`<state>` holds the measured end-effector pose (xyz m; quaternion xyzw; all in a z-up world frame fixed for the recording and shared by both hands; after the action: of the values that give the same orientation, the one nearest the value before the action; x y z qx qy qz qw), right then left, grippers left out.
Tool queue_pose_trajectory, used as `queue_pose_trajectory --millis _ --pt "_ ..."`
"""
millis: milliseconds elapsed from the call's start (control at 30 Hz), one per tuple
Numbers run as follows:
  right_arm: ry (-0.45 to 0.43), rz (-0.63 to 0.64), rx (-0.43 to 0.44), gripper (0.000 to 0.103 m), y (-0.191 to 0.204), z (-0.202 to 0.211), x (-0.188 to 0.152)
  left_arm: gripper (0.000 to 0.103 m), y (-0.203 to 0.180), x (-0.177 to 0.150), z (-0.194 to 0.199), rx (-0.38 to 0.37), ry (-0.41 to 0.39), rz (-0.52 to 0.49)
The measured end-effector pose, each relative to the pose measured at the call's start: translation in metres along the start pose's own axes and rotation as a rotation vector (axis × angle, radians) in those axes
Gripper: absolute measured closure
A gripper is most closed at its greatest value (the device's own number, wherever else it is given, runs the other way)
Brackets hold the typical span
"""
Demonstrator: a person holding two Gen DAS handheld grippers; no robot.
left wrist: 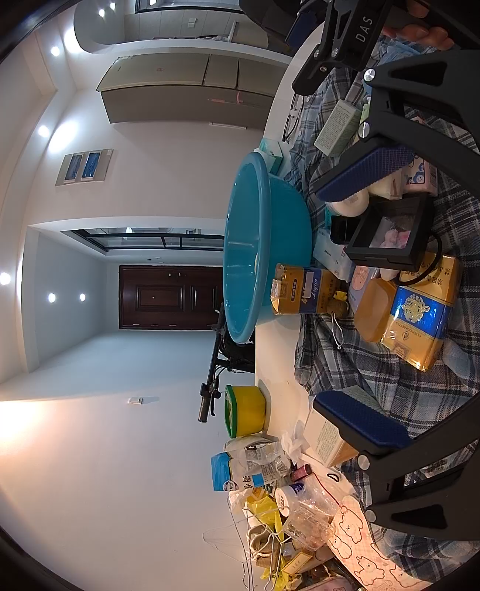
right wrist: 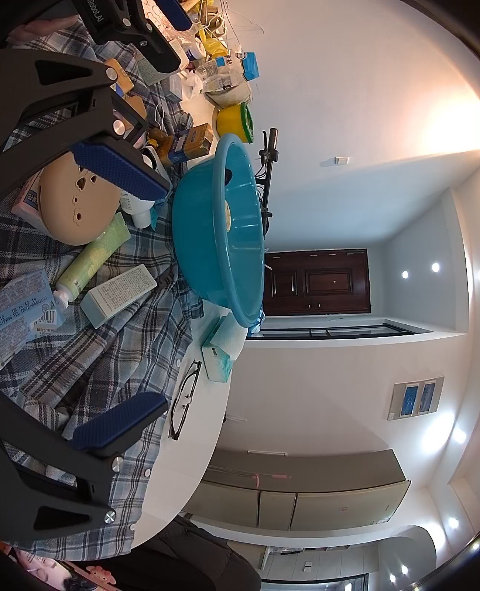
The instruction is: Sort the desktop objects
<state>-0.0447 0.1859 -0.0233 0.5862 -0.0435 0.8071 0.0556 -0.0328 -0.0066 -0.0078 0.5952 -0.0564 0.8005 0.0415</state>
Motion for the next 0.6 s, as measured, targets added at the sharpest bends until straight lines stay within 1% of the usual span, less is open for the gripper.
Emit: queue_pose_trajectory --millis 600 --pt "0.0 -0.001 0.0 0.0 -0.0002 0.0001 -0.0001 0.0 0.0013 -0.0003 0.0004 0.006 0.0 0.002"
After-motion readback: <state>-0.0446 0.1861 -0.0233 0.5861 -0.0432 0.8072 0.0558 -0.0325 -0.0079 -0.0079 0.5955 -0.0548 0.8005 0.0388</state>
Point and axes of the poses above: each gripper's, at about its wrist camera, not at the fingertips, and z roughly against the way its jaws point, y to its left, x to its top, the point moved 4 cm from there along -z, roughly the way its jaws point, and after that the axes turned 5 degrees about -x, right-handed, at the moved point
